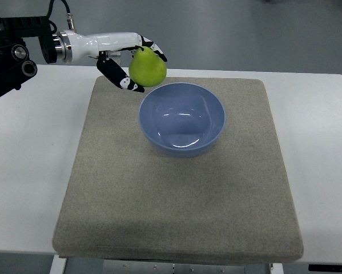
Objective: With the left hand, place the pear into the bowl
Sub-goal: 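Carry the pear over the blue bowl and release it inside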
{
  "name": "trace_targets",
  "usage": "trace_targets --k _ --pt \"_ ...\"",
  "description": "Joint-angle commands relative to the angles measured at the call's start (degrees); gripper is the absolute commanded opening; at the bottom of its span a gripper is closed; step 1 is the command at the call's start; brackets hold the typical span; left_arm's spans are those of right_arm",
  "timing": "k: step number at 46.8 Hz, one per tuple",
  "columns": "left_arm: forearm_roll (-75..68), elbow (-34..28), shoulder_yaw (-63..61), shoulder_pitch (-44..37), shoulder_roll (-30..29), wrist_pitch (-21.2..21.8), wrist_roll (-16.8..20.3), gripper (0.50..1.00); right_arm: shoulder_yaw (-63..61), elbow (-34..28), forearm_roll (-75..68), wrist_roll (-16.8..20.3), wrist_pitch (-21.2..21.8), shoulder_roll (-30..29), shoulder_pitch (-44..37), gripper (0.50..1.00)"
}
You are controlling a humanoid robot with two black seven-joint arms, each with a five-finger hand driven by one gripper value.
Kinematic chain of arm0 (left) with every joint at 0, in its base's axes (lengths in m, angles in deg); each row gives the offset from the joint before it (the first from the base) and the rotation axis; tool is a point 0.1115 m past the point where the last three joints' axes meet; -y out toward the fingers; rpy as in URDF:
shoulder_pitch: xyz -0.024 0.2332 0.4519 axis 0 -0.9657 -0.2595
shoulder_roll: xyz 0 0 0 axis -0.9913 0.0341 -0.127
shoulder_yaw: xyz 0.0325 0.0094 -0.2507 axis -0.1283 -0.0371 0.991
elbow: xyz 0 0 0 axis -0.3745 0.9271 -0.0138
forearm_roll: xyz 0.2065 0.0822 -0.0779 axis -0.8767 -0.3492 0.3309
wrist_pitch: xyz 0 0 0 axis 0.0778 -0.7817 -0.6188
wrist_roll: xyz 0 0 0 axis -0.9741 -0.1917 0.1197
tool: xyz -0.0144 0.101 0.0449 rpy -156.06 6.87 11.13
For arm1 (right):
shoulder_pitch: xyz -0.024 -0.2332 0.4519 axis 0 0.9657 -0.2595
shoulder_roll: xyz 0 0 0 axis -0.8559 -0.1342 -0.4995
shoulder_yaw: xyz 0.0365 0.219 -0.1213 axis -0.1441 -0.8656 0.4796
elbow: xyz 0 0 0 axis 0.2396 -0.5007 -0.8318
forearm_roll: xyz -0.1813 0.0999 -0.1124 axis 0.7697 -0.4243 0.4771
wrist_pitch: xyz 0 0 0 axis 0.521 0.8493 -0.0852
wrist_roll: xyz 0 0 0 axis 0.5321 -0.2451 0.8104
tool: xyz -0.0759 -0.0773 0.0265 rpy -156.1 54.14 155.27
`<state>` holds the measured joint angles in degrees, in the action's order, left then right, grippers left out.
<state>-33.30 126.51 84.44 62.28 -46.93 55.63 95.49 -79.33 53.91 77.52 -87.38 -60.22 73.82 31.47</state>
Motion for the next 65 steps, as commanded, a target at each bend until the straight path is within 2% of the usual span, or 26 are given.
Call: trace_targets --k 1,22,23,24,27,28,29,31,34,39,51,58,65 --pt "-0.5 0.3 -0.7 0.0 2.3 -0.1 -0.1 0.5 0.0 0.0 0.0 0.0 0.0 0.0 0.0 0.926" --pt "-4.8 0.5 -4.2 -0.8 8.5 0.2 -0.2 0.5 0.0 0.0 0.0 0.0 0.0 0.0 0.0 0.926" --pt "-4.8 0.5 -4.2 -0.8 8.7 0.2 -0.2 0.52 0.0 0.0 0.0 0.0 0.0 0.0 -0.1 0.926" --pt "-4.8 0.5 -4.2 -0.8 8.7 0.2 -0.2 0.567 0.0 0.0 0.0 0.0 0.0 0.0 -0.1 0.926" --pt "-4.8 0.3 -4.2 -0.8 8.7 0.2 -0.2 0.809 0.0 0.0 0.0 0.0 0.0 0.0 -0.1 0.926" --pt "-4.8 0.3 -4.2 -0.9 8.7 0.2 -0.2 0.857 0.0 0.0 0.0 0.0 0.0 0.0 0.0 0.926" --pt "-4.9 0.3 -4.2 -0.9 8.7 0.2 -0.2 0.883 0.0 0.0 0.0 0.0 0.0 0.0 -0.1 0.926" --pt "-4.8 0.3 -4.3 -1.0 8.7 0.0 -0.2 0.9 0.0 -0.1 0.0 0.0 0.0 0.0 -0.1 0.926" --pt "-4.8 0.2 -4.7 -1.0 8.7 0.0 -0.2 0.966 0.0 0.0 0.0 0.0 0.0 0.0 0.0 0.926" --pt "-4.7 -0.7 -5.7 -1.0 8.7 0.1 -0.2 0.992 0.0 0.0 0.0 0.0 0.0 0.0 0.0 0.926" --pt "-1.4 -1.0 -5.6 -2.2 8.4 1.2 -0.3 0.994 0.0 0.0 0.0 0.0 0.0 0.0 0.0 0.926" --pt "7.4 -1.7 -5.0 -1.6 7.4 1.2 -0.4 0.994 0.0 0.0 0.0 0.0 0.0 0.0 -0.1 0.926" --pt "21.0 -4.0 -5.6 -0.6 4.0 1.1 -0.6 0.994 0.0 0.0 0.0 0.0 0.0 0.0 -0.1 0.926"
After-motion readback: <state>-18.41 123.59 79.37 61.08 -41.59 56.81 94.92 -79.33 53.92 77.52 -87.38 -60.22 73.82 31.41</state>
